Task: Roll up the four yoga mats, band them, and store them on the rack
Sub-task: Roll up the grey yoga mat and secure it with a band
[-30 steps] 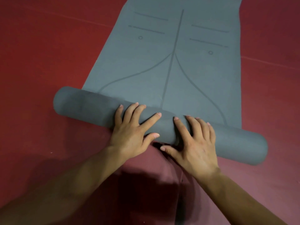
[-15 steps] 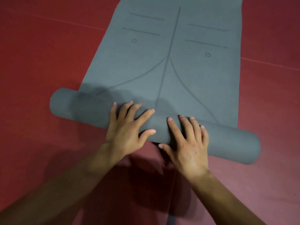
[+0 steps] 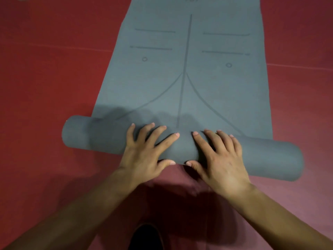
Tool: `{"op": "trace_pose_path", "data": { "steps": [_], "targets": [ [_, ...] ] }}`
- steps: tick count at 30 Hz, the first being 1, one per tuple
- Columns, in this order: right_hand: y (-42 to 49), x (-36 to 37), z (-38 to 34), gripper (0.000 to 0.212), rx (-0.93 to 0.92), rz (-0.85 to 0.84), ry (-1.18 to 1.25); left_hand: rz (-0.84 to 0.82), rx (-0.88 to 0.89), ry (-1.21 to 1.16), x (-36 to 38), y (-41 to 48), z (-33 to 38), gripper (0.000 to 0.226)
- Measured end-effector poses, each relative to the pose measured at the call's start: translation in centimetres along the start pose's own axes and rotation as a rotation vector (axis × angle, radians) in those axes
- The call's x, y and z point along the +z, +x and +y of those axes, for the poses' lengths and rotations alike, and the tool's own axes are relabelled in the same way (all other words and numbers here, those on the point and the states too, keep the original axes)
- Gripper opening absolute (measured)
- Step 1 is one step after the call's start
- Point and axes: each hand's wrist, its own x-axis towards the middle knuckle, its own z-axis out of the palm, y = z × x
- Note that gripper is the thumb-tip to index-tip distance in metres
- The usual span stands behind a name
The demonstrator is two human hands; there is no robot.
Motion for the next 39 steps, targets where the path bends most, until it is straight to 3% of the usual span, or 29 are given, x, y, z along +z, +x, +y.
{"op": "trace_pose_path", "data": {
  "steps": [6, 13, 21, 26, 36, 39],
  "targets": [
    [0.7, -0.1, -0.4, 0.08, 0.004, -0.032, -0.045, -0.123, 0.01, -0.029, -1.3, 2.5, -1.3, 0.081],
    [1.6, 0.0, 0.0, 0.078, -0.017, -0.031, -0.096, -0.024, -0.089, -0.079, -0.5, 2.9, -0.1, 0.07],
    [3.0, 0.9, -0.2, 0.07, 0.006, 0.029, -0.065, -0.11, -0.108, -0.103, -1.3, 7.0, -1.6, 0.068],
    [4.4, 1.3, 0.5, 0.067, -0.014, 0.05, -0.085, 0.01, -0.156, -0.124, -1.1, 5.1, -0.1, 0.07],
    [5.7, 0.9, 0.5, 0.071, 0.031, 0.022, -0.101, -0.117, -0.135, -0.076, -0.6, 6.8, -0.9, 0.066],
    [6.3, 1.1, 0.7, 0.069, 0.016, 0.024, -0.117, -0.065, -0.154, -0.089, -0.6, 7.4, -1.0, 0.065]
  ]
}}
